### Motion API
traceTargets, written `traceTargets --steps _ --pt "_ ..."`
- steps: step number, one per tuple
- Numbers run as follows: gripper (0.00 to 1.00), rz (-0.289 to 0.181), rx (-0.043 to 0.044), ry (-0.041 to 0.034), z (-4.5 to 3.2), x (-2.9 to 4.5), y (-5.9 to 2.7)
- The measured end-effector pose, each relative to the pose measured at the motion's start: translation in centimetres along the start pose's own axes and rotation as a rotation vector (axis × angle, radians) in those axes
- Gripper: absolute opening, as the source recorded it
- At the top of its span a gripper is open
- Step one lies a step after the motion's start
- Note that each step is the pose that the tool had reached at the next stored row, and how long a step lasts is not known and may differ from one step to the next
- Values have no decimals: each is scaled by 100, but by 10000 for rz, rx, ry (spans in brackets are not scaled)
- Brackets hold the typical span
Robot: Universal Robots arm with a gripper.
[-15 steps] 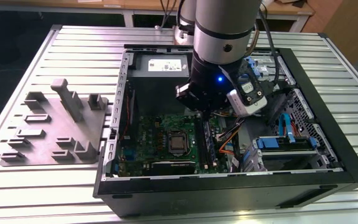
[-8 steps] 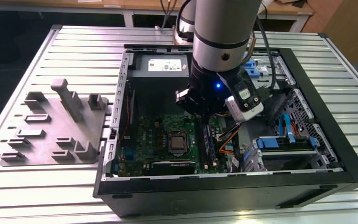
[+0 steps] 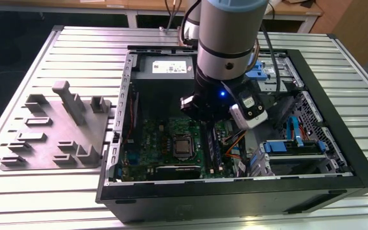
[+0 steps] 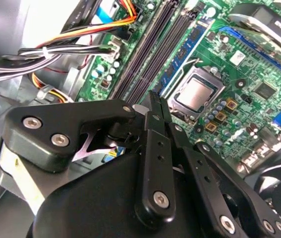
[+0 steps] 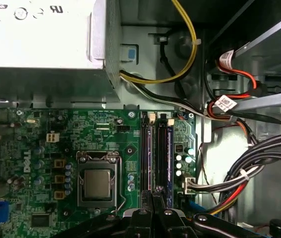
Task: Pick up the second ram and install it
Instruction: 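Insert the second ram into the second slot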
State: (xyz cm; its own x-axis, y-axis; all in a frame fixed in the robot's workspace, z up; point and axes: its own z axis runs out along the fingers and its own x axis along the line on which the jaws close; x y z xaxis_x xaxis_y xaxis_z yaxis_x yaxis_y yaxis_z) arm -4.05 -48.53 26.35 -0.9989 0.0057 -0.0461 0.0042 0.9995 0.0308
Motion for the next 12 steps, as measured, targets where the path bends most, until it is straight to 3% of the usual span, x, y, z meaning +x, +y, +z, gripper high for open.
traceTargets --steps 12 --pt "12 27 1 -2 210 10 -6"
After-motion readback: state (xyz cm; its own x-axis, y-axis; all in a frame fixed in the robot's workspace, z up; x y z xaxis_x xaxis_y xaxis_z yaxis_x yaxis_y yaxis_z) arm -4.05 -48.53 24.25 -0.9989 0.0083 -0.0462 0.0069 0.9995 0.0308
